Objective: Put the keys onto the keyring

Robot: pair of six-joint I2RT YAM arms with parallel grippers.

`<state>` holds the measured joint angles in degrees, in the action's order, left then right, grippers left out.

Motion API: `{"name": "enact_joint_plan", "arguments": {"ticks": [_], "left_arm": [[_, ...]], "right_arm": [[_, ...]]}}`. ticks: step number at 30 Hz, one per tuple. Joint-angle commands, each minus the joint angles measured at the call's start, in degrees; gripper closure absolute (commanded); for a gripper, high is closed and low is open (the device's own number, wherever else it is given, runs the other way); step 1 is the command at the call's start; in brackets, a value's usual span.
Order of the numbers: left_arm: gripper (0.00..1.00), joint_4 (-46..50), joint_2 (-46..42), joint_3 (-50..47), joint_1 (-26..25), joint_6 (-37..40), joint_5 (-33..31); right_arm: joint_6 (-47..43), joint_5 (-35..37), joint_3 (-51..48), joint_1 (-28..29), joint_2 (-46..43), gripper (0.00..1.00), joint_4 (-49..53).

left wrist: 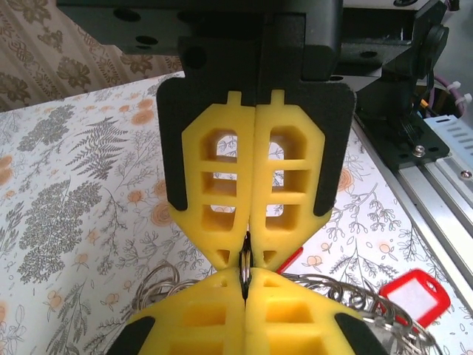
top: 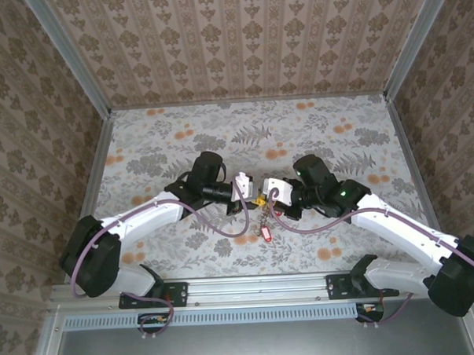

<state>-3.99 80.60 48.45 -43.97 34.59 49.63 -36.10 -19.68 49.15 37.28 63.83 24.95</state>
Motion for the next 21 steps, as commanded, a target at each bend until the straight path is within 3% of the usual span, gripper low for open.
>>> {"name": "enact_joint_plan", "arguments": {"ticks": [1,3,5,8,14,21], "left_arm": [[1.0,1.85,-1.18,1.74,-0.33,1.19,1.09],[1.0,0.83,-1.64,1.16,-0.12,1.01,2.41],[1.0,-2.33,-2.02,-0.08,0.55,-0.9,4.34],[1.0,-7.76,-2.46,-1.95,1.69,-3.9,7.92],[1.0,-11.0,-2.29,-2.92,2.43,-5.32,13.61],[1.0,-13.62,-1.85,-3.44,2.47,-6.26,13.54]], "right_arm": [[-0.82,-0.28,1.68,0.37,-0.18,0.94,-1.21],[-0.12,-0.93,0.15,0.09,-1.3,0.78,-2.52],[2.63,-4.89,-4.12,-2.2,-4.77,0.72,-7.74],[5.5,-8.19,-9.3,-5.13,-10.28,0.71,-12.79],[5.42,-11.27,-10.85,-7.12,-15.61,0.72,-8.74],[6.75,-17.54,-8.05,-7.13,-11.89,0.77,-9.88]]}}
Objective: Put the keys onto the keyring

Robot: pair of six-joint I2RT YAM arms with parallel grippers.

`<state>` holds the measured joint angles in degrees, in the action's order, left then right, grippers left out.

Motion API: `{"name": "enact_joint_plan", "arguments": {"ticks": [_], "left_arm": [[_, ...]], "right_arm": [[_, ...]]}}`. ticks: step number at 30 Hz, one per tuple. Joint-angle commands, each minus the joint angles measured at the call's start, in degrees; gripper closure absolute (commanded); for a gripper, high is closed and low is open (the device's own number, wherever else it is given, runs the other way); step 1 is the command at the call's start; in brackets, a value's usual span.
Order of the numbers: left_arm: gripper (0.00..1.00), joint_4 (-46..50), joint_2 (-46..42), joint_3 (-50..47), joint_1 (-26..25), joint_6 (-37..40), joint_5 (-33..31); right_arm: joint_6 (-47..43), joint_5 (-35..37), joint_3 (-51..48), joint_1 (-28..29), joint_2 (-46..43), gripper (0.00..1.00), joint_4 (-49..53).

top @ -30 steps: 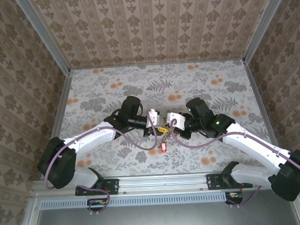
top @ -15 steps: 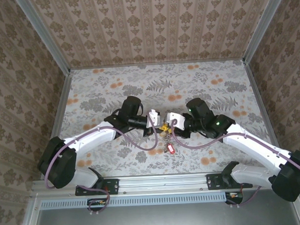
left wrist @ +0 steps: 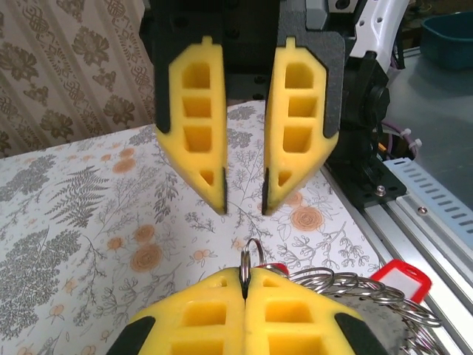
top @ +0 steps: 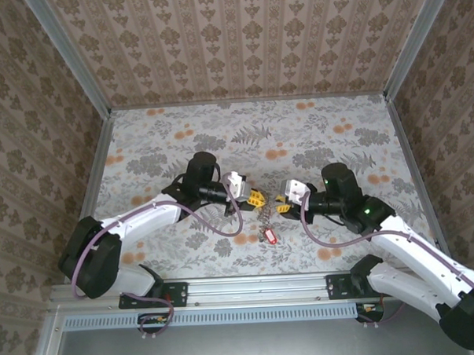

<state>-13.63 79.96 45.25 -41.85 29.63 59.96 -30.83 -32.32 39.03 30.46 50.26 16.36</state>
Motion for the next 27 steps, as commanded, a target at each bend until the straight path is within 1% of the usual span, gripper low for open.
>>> {"name": "enact_joint_plan", "arguments": {"ticks": [1,6,10,12,14,17,22,26,27], "left_arm": [[1.0,-4.58,-1.29,-0.34,0.34,-1.71,3.0],[1.0,-5.23,-1.52,-0.43,0.22,-2.14,2.75],[1.0,-7.86,-1.54,-1.2,0.16,-3.37,2.78],[1.0,-9.84,-1.64,-1.66,0.13,-4.27,2.47],[1.0,-10.58,-1.49,-1.64,-0.07,-4.5,2.09],[1.0,-13.03,-1.09,-2.11,-0.72,-5.26,1.25],[1.0,-20.58,0.21,-3.81,-1.39,-9.36,0.35],[1.0,-23.46,1.56,-4.04,-2.01,-11.03,0.09],[1.0,-23.96,1.88,-4.06,-2.31,-11.22,-0.37]], "right_arm": [[1.68,-5.58,2.48,-0.31,2.63,0.78,-1.62],[2.67,-7.05,3.6,-0.31,5.86,0.8,-3.39],[3.78,-6.09,4.25,-0.31,7.87,0.97,-4.14],[4.08,-6.09,4.48,-0.3,9.02,1.0,-3.99],[4.36,-6.57,4.57,-0.29,10.41,1.0,-3.96],[5.91,-6.8,3.91,-0.14,11.15,0.93,-6.75],[7.52,-6.71,4.18,0.13,11.6,0.89,-11.28],[6.84,-7.12,5.01,0.28,11.88,0.82,-12.21],[6.84,-7.47,5.01,0.33,11.88,0.82,-12.81]]}}
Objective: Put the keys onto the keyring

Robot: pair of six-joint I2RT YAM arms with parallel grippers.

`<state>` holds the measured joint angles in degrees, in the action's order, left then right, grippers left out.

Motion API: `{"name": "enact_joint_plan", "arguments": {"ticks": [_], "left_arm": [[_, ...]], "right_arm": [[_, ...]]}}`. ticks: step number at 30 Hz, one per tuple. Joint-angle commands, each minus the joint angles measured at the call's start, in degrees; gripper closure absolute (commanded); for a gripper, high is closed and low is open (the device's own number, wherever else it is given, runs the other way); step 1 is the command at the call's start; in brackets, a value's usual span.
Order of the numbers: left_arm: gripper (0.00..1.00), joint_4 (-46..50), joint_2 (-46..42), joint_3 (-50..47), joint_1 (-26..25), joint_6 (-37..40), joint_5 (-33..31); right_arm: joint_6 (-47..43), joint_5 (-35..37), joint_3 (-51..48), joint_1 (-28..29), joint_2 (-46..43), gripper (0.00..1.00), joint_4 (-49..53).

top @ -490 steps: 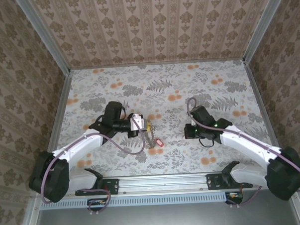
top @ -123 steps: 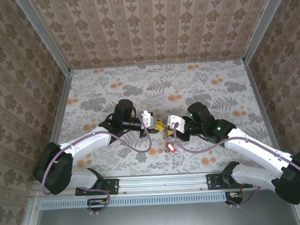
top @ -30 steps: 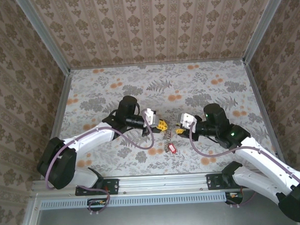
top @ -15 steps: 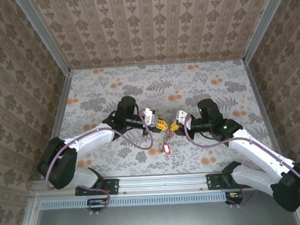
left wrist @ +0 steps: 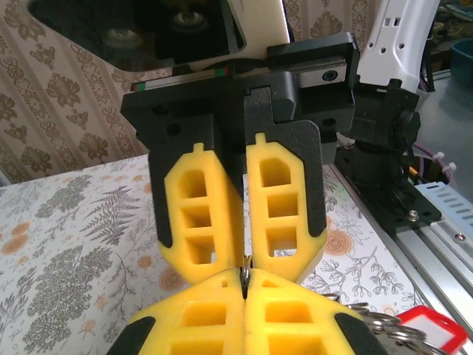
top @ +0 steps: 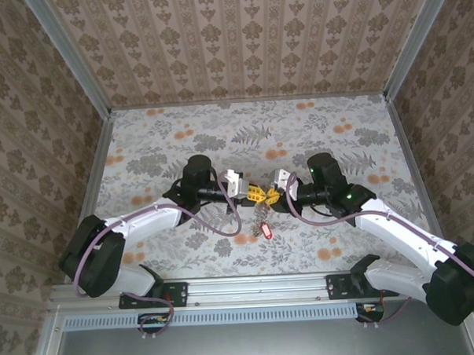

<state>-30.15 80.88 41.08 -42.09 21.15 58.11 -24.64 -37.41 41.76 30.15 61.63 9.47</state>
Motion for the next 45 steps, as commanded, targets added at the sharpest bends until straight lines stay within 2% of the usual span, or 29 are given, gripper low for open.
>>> {"name": "enact_joint_plan", "arguments": {"ticks": [1,4,6,8,11,13,15,17,21,23,28,35,45], "left_arm": [[1.0,-7.67,1.18,0.07,-2.23,-2.78,1.23],[1.0,-7.96,1.81,0.01,-2.43,-2.95,0.1],[1.0,-7.91,1.71,-0.22,-2.16,-3.41,-1.3],[1.0,-6.8,1.09,-0.32,-1.5,-3.92,-3.17],[1.0,0.45,-0.63,0.54,0.21,-2.27,-6.47],[0.95,8.64,-1.88,1.67,0.69,2.04,-8.75],[0.95,18.96,-2.07,4.2,0.7,7.7,-10.45],[0.95,25.32,-1.32,6.05,0.81,10.4,-11.55],[0.89,28.84,-0.05,7.16,0.91,11.92,-12.13],[0.88,28.56,0.31,7.09,0.91,11.84,-12.13],[0.86,26.4,0.2,5.95,0.96,11.62,-11.55],[0.76,19.96,0.67,4.63,1.02,7.45,-10.73],[0.76,18.44,2.26,5.36,1.02,6.28,-7.05]], "right_arm": [[0.69,-2.47,2.23,0.68,0.42,0.83,-6.34],[0.82,-3.09,2.36,0.74,0.1,0.9,-7.19],[0.53,-2.73,2.27,0.7,-0.4,0.99,-6.87],[-1.3,-1.15,2.82,0.7,-0.62,1.0,-3.73],[-6.42,4.93,4.69,1.28,-0.72,1.0,4.33],[-10.42,10.41,6.74,2.27,-0.1,1.0,10.87],[-14.74,15.69,9.8,4.01,1.7,1.0,17.67],[-17.47,20.33,12.6,5.7,3.8,1.0,22.93],[-20.56,27.82,18.58,7.99,8.9,1.0,30.36],[-21.14,28.39,20.67,8.17,11.02,1.0,32.17],[-20.24,26.6,20.83,7.99,12.44,1.0,29.4],[-18.23,22.62,20.35,7.99,13.19,1.0,26.84],[-15.82,20.3,18.76,7.99,12.04,1.0,23.51]]}}
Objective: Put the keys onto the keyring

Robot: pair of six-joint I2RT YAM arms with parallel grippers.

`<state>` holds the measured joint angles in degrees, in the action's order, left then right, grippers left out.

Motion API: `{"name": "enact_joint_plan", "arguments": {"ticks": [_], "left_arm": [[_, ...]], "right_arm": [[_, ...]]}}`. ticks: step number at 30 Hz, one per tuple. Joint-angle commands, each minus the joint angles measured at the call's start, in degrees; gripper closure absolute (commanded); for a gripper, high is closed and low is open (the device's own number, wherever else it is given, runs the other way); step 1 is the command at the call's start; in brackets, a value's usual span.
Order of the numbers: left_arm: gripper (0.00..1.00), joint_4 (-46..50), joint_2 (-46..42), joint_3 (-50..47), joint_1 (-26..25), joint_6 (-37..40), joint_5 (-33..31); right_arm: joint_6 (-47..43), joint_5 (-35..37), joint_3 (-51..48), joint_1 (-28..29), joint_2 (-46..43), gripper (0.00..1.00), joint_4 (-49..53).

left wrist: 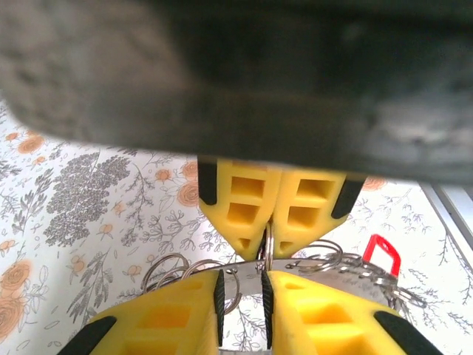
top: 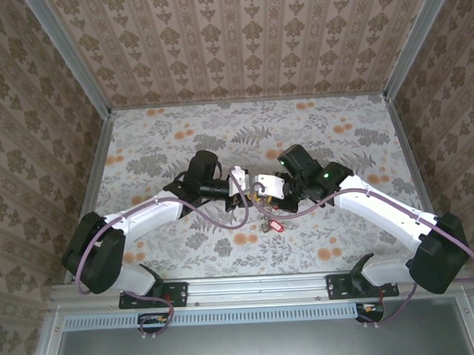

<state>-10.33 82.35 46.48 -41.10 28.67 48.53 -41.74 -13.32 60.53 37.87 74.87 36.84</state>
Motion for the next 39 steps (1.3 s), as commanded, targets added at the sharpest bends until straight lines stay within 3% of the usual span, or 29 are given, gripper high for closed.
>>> {"name": "enact_joint_plan", "arguments": {"ticks": [1,17,23,28,33,39], "left_arm": [[0.76,-1.28,0.88,0.06,0.02,-1.45,2.53],[0.77,-1.74,-0.85,-1.92,0.48,-0.56,5.13],[0.93,-3.98,-1.13,-1.65,0.72,-1.82,3.53],[1.0,-6.57,-2.57,-1.45,1.23,-3.91,5.38],[1.0,-10.83,-3.75,-2.95,2.23,-4.85,10.1],[1.0,-17.99,-4.3,-5.16,2.89,-7.38,13.38]], "right_arm": [[1.69,-3.87,-0.21,0.28,-1.38,1.0,-4.37],[4.12,-7.66,-2.61,-0.35,-4.3,1.0,-9.46],[4.32,-9.27,-2.62,-0.36,-4.15,1.0,-10.19],[4.57,-8.5,-3.96,-0.34,-4.27,1.0,-10.47],[8.73,-13.43,-9.98,-3.23,-9.43,0.76,-17.69],[13.0,-19.07,-15.52,-7.25,-16.77,0.73,-23.94]]}}
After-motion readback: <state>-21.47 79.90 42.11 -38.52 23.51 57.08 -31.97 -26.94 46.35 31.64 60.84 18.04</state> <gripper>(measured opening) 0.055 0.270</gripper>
